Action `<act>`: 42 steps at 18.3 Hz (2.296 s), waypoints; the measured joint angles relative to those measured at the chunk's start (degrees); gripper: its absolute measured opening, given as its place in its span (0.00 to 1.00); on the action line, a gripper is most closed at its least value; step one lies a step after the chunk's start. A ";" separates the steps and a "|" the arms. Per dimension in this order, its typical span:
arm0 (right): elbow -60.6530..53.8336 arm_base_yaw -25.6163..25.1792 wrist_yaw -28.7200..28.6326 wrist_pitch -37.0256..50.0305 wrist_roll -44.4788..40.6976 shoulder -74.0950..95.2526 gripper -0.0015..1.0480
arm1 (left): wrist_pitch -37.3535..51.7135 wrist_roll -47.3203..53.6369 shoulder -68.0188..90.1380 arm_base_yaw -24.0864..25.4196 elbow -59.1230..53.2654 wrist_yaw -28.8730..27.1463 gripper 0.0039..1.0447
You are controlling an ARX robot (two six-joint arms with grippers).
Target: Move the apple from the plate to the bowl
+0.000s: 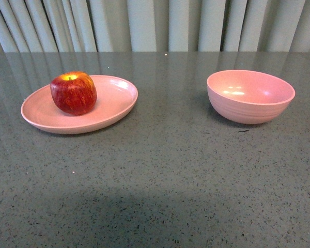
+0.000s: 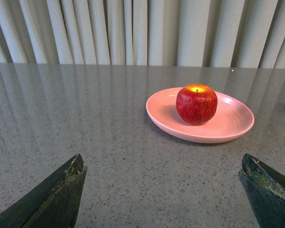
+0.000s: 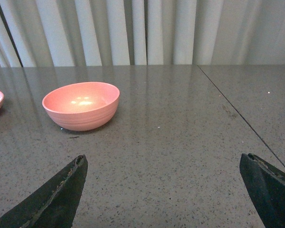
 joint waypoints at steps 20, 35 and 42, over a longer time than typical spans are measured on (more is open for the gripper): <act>47.06 6.84 -5.27 19.52 -0.35 72.17 0.94 | 0.00 0.00 0.00 0.00 0.00 -0.02 0.94; 72.32 6.16 1.36 -9.25 6.27 104.28 0.94 | 0.00 0.00 0.00 0.00 0.00 0.00 0.94; 70.20 7.17 2.86 -7.21 6.97 105.18 0.94 | 0.00 0.00 0.00 0.00 0.00 -0.02 0.94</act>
